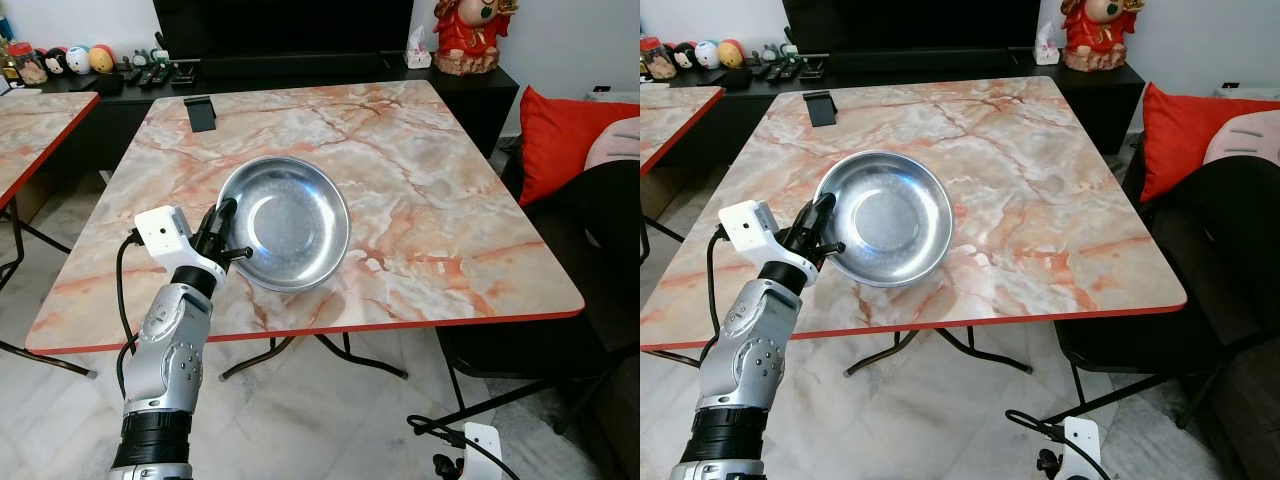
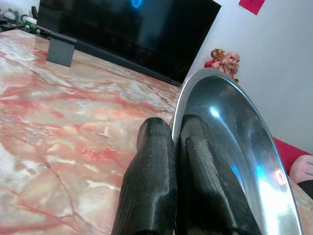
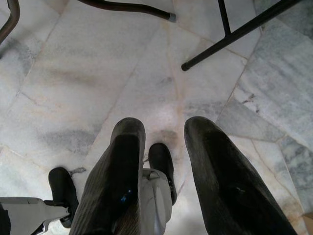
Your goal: Setting the table
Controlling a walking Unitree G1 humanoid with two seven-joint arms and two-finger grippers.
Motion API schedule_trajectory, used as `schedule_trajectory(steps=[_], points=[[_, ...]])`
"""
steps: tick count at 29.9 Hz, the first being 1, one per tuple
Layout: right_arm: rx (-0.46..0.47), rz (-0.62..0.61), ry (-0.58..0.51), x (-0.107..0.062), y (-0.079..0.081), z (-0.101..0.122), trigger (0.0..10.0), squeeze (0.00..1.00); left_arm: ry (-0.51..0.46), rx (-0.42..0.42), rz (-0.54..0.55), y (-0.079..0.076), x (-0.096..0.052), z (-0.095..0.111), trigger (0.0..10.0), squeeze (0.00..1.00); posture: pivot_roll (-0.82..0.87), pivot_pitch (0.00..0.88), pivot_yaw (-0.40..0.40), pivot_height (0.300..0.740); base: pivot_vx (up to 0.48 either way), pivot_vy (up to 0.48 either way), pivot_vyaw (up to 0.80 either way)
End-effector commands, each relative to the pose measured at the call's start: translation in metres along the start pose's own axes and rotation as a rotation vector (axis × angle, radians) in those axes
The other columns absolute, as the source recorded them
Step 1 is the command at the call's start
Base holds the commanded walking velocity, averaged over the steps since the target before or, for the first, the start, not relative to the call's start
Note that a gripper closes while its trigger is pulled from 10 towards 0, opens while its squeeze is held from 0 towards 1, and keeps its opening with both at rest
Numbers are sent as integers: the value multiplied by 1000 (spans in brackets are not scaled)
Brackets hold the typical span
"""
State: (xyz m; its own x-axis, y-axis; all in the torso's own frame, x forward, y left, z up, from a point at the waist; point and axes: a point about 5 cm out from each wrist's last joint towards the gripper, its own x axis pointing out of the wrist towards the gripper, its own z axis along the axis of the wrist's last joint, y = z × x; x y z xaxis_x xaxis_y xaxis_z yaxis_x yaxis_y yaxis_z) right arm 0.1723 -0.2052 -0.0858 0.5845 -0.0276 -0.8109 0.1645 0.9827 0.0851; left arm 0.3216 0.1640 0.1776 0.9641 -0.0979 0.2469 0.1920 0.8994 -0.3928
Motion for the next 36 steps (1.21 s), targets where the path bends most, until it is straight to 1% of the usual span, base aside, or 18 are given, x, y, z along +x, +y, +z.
schedule_trajectory(steps=[1, 6, 14, 16, 18, 26, 36], points=[[8, 1, -7, 1, 1, 2, 10000, 0, -22, -20, -29, -5, 3, 6, 10000, 0, -69, 0, 35, 740, 0, 0, 0], [10, 2, -9, 1, 1, 2, 10000, 0, -4, 1, -60, -11, 2, 2, 10000, 0, -69, 0, 36, 740, 0, 0, 0], [10, 1, -3, 1, 1, 2, 10000, 0, 1, 7, -70, -12, 2, 2, 10000, 0, -69, 0, 35, 740, 0, 0, 0], [11, 1, -3, 1, 1, 2, 10000, 0, 0, 9, -71, -11, 3, 3, 10000, 0, -69, 0, 38, 740, 0, 0, -619], [8, 1, -3, 1, 1, 2, 10000, 0, 0, 10, -73, -11, 3, 3, 10000, 0, -68, 0, 38, 740, 240, 0, -613], [10, 2, -10, 1, 1, 3, 10000, 0, 8, 7, -93, -16, 2, 0, 10000, 0, -68, 0, 37, 740, 256, 0, 0], [6, 4, -10, 1, 2, 3, 10000, 0, 8, 7, -101, -17, 3, 1, 10000, 0, -68, 0, 38, 740, 282, 0, 0]])
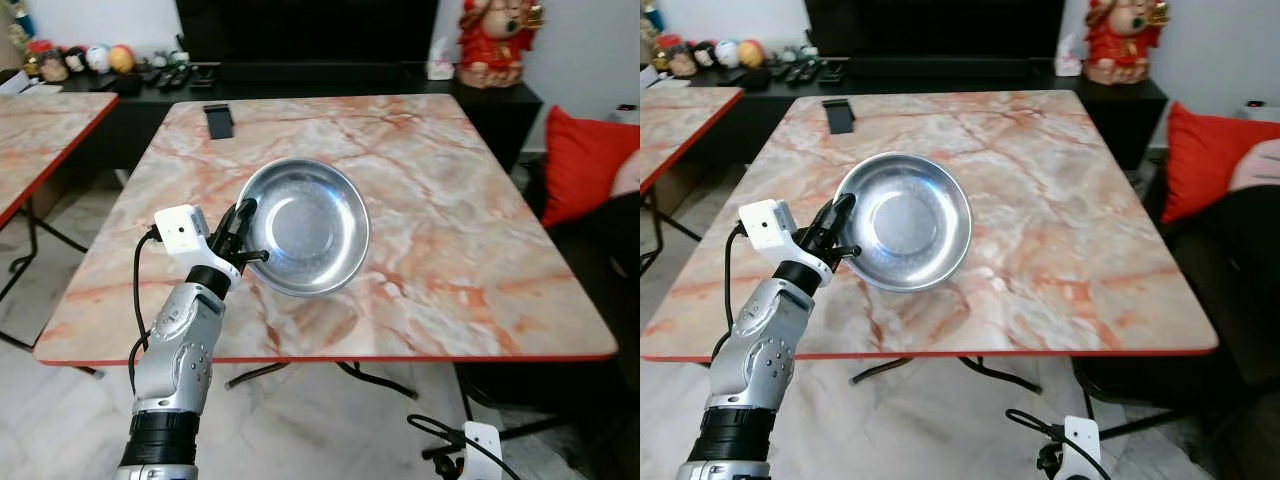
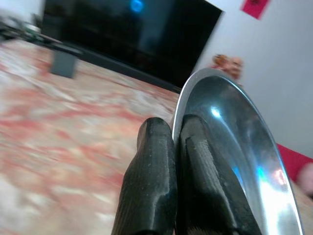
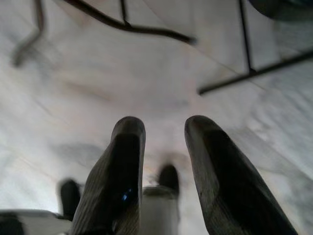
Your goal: Setting the table
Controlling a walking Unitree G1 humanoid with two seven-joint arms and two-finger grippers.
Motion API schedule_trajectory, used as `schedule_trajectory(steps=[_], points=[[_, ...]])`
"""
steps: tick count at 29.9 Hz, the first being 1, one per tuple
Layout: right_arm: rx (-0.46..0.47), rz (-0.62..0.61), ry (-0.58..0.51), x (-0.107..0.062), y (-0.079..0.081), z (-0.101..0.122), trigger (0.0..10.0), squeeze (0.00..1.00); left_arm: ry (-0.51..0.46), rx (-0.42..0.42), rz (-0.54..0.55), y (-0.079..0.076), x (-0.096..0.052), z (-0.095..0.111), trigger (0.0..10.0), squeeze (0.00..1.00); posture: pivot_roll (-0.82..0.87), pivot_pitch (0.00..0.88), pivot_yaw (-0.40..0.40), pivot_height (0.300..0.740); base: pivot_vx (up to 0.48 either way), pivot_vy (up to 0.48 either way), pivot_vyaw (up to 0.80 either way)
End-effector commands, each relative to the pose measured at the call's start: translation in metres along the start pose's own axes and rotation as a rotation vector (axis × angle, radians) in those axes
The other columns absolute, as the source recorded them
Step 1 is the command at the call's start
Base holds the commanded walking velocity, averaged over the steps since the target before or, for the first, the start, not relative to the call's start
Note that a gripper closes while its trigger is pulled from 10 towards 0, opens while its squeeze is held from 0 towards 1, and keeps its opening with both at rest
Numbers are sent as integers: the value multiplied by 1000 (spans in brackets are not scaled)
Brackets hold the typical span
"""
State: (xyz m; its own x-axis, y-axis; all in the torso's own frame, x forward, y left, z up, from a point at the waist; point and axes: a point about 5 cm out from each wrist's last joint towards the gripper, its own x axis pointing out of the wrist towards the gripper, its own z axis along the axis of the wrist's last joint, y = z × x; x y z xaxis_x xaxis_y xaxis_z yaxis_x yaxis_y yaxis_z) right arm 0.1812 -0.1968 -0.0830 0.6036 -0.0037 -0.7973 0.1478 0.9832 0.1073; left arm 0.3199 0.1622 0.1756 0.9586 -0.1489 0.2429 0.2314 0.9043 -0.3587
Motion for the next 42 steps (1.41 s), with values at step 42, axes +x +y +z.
schedule_trajectory(steps=[42], points=[[-4, -8, 20, -2, -8, -4, 10000, 0, 494, -125, 46, -6, -27, -36, 10000, 0, -54, 0, 24, 740, 62, 0, -43]])
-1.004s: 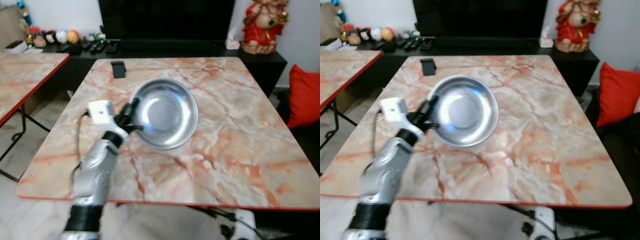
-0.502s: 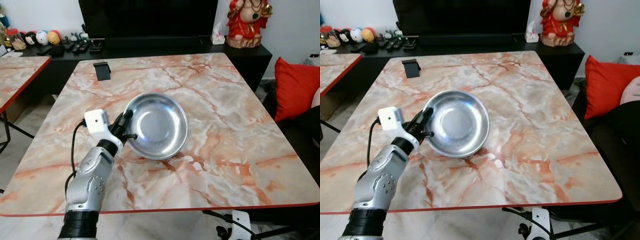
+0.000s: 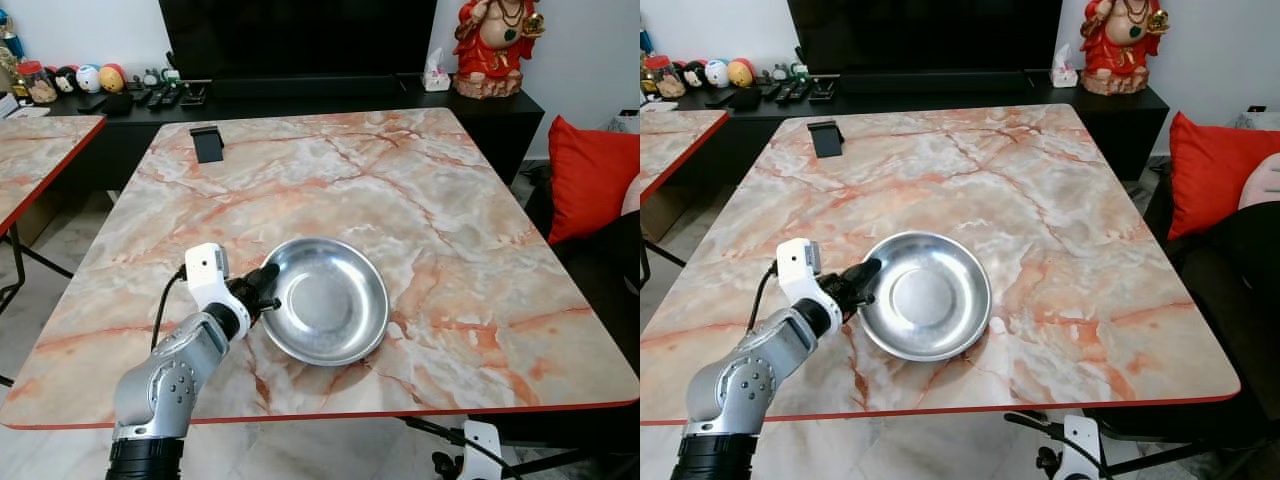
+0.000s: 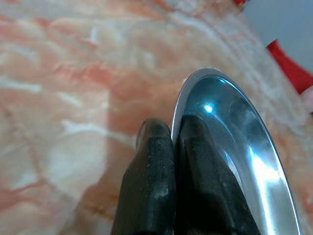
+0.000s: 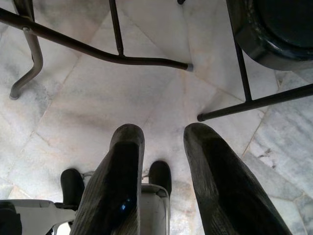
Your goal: Setting the table
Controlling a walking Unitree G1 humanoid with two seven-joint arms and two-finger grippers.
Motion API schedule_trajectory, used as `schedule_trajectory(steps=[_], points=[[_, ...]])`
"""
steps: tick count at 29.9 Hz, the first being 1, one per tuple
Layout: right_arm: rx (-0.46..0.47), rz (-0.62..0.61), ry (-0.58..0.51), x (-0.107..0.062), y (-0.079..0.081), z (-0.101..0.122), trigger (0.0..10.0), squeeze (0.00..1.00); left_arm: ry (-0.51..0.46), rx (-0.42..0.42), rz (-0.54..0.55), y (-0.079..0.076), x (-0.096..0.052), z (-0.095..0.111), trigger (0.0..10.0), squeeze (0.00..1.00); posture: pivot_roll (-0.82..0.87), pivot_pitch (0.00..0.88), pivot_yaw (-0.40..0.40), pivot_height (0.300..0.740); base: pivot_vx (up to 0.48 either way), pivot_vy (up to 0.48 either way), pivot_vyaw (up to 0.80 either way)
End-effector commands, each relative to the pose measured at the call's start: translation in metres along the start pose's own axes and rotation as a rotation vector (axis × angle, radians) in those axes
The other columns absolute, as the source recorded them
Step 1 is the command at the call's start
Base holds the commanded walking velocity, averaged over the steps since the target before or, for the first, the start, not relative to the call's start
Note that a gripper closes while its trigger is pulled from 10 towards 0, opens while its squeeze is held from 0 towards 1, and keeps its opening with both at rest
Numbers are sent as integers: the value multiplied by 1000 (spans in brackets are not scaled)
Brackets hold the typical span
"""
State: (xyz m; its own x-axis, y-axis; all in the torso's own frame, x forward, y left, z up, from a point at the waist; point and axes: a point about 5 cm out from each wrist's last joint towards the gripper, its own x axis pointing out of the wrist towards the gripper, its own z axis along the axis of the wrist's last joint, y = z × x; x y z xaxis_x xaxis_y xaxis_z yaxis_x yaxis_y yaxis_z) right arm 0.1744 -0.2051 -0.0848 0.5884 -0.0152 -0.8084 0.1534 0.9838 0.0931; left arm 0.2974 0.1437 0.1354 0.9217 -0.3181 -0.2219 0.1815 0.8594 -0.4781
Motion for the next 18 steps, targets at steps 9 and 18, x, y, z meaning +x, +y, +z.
schedule_trajectory(steps=[9, 18], points=[[0, 14, 8, 1, 3, 1, 10000, 0, 104, -35, 76, 9, -3, -5, 10000, 0, -54, 0, 25, 740, 0, 0, 0], [-3, 18, 11, 1, 3, 1, 10000, 0, 204, -85, 81, 12, -5, -15, 10000, 0, -52, 0, 24, 740, 0, 0, 0]])
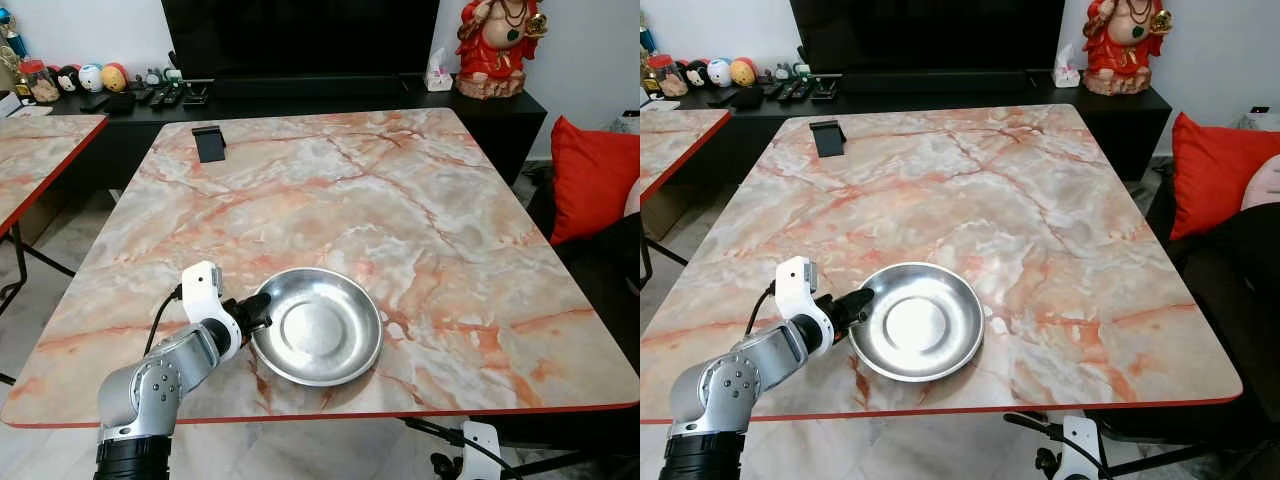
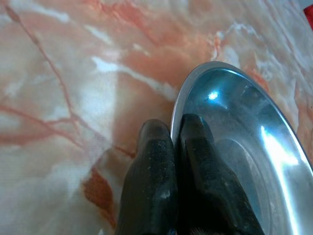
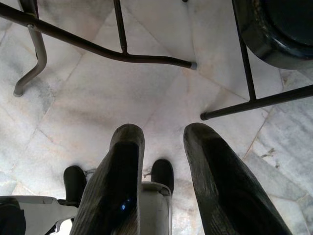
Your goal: Setting the table
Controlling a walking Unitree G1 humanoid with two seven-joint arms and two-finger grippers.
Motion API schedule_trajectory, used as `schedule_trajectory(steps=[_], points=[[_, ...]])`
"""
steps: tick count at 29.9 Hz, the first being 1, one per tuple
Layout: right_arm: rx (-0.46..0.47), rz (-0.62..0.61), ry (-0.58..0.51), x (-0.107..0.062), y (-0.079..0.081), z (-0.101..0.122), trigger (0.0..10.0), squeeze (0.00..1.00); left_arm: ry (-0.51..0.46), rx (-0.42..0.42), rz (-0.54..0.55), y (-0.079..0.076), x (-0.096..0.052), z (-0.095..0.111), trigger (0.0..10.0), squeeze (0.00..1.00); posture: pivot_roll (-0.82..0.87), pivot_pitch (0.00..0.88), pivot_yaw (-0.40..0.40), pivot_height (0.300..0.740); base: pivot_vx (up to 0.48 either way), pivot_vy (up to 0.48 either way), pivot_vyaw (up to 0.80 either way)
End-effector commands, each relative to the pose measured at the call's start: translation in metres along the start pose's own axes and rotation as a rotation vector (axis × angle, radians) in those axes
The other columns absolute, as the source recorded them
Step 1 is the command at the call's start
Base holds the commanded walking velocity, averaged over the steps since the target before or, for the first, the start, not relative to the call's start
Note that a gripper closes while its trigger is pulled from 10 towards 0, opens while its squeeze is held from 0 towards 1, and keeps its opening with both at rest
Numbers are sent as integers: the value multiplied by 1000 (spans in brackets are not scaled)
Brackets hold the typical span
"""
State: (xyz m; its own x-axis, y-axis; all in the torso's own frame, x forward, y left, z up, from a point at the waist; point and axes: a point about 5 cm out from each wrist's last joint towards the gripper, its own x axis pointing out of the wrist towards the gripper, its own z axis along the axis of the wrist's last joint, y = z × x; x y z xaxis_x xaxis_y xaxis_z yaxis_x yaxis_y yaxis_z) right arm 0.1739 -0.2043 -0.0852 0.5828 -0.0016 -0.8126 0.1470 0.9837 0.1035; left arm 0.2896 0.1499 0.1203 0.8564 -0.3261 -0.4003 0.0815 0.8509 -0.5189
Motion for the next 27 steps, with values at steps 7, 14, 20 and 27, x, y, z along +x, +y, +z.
schedule_trajectory(steps=[7, 14, 20, 27], points=[[-6, 7, 5, 1, 2, 2, 10000, 0, 79, 10, 23, 2, 0, -8, 10000, 0, -55, 0, 26, 740, 0, 0, 0], [-9, 8, 9, 1, 2, 1, 10000, 0, 111, 33, 25, 4, -1, -12, 10000, 0, -56, 0, 29, 740, 0, 0, 0], [-7, 5, 10, 0, 1, 0, 10000, 0, 118, 42, 23, 3, -2, -13, 10000, 490, -55, 0, 30, 740, 0, 0, 0], [-6, -3, 6, 0, 1, 0, 10000, 0, 104, 50, 23, 1, 0, -10, 10000, 1000, -55, 0, 29, 740, 0, 0, 0]])
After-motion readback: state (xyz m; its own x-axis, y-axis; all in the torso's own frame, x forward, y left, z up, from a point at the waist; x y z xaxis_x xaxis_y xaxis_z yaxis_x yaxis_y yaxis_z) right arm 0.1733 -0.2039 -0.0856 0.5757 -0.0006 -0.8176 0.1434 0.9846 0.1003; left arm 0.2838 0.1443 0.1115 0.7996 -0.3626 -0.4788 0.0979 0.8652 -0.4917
